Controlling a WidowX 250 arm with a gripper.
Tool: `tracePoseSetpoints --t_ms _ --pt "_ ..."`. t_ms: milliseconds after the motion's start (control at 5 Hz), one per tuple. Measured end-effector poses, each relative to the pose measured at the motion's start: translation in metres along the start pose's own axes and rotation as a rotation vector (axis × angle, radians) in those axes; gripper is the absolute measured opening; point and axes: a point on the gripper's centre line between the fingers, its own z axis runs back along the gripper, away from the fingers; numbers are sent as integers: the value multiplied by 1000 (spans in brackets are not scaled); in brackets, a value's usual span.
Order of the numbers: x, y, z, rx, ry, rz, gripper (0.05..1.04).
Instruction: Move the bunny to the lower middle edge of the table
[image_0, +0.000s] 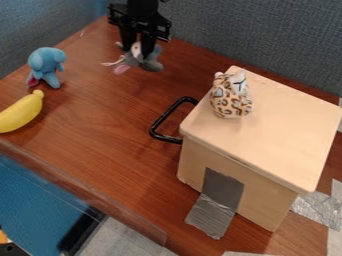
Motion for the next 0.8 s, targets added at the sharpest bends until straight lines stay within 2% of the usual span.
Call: tracePoseSetpoints --t_ms 200,400,600,800 --pt "9 -2 -21 21 -6 -41 472" --pt "15 -3 -26 31 -3 -68 771" --pt "15 -10 -25 30 0 -106 1000" --pt "20 -22 0 36 -40 -132 1006"
